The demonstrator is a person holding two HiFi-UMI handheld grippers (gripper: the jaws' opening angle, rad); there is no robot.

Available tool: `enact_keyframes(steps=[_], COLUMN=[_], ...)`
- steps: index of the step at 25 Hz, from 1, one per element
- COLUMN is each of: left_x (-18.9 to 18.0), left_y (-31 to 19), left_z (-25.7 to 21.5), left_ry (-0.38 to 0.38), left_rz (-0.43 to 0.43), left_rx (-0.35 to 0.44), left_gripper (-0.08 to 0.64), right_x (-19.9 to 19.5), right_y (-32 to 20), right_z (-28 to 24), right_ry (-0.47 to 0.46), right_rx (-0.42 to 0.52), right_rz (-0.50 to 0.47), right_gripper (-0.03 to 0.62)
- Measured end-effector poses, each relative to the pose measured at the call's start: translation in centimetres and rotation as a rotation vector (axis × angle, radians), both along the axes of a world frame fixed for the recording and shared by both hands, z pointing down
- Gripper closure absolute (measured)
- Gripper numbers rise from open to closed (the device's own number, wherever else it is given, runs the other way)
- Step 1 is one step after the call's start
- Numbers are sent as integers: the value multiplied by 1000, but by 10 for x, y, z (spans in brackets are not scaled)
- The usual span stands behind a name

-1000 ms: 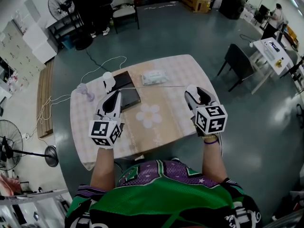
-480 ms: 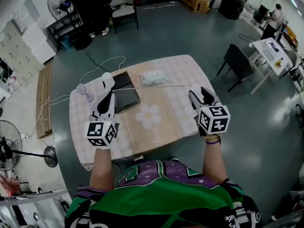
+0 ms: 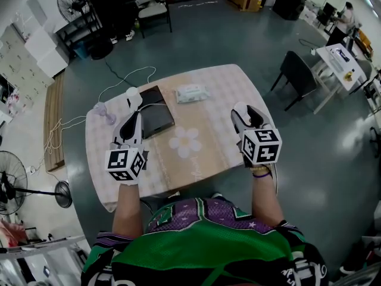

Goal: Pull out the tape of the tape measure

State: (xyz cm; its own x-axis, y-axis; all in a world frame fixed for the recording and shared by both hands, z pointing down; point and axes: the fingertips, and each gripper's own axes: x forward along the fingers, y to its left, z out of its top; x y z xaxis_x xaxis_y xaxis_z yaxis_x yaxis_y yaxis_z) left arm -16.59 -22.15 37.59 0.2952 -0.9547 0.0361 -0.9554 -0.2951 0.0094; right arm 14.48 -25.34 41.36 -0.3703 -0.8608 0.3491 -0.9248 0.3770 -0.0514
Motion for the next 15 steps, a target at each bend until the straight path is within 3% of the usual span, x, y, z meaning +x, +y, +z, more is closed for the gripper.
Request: enact_keyframes(steps=[6, 15], left_x=[-5, -17], left_y=[2, -6], left_z=[11, 55], left_ry=[3, -6], left_rz=[0, 22], left_rx=[-25, -100], left_gripper=[532, 532], right_x=[-19, -25], right_y=[7, 3], right_z=[17, 61], right_ry=[34, 71], right_rx=[-30, -107], right_rz=[-62, -63], right_gripper=[373, 373])
